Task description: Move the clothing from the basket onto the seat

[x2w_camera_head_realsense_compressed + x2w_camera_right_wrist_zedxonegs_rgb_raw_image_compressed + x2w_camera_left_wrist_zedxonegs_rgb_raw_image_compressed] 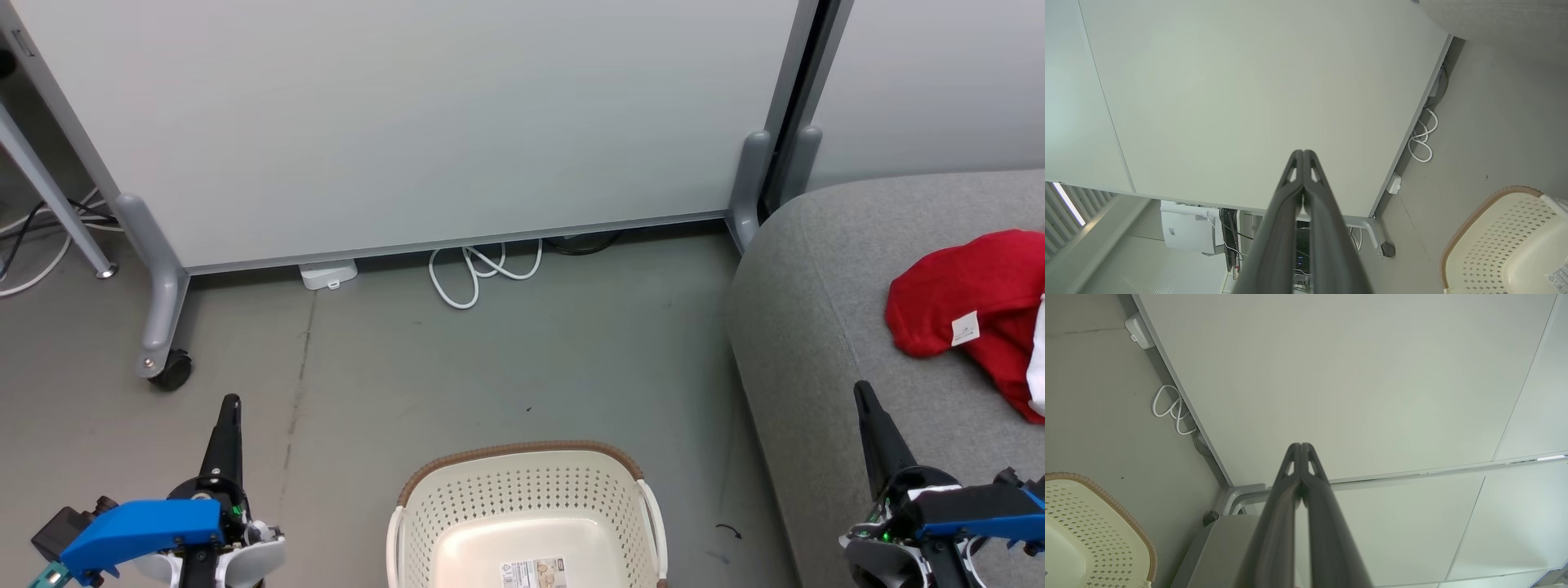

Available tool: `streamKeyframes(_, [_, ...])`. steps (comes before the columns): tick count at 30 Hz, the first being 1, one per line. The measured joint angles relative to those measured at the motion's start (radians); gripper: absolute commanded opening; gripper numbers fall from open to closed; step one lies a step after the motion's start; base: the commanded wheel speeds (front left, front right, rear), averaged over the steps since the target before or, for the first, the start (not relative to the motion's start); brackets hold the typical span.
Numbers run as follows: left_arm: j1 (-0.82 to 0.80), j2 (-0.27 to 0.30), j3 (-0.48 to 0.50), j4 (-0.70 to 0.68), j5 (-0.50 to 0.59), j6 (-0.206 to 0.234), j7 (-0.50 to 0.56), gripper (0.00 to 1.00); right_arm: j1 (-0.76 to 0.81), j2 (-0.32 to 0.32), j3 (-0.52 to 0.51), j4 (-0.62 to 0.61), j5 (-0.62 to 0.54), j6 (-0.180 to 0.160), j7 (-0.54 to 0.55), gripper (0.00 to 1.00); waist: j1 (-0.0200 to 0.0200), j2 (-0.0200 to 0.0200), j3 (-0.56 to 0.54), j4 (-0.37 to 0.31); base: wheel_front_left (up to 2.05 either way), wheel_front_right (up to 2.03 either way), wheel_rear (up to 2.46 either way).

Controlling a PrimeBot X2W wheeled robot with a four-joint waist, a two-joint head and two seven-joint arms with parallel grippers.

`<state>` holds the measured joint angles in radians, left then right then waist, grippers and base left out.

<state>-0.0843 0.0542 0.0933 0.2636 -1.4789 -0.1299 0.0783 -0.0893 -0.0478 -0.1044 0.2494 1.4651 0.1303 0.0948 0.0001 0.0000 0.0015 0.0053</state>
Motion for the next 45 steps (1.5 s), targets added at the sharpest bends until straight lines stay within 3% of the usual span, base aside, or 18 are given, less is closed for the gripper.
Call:
streamKeyframes(21, [-0.018,-0.004,0.021,-0.017,-0.132,0.000,0.036,0.00,-0.012,0.000,-0.009,-0.003,0.144,0.000,0.018,0.00,0.0000,0.0000,0.002,-0.005,0.00,0.00,0.00])
streamKeyframes(45, [-0.020,-0.004,0.021,-0.018,-0.132,0.000,0.036,0.00,-0.014,0.000,-0.009,-0.003,0.146,0.000,0.018,0.00,0.0000,0.0000,0.002,-0.005,0.00,0.00,0.00])
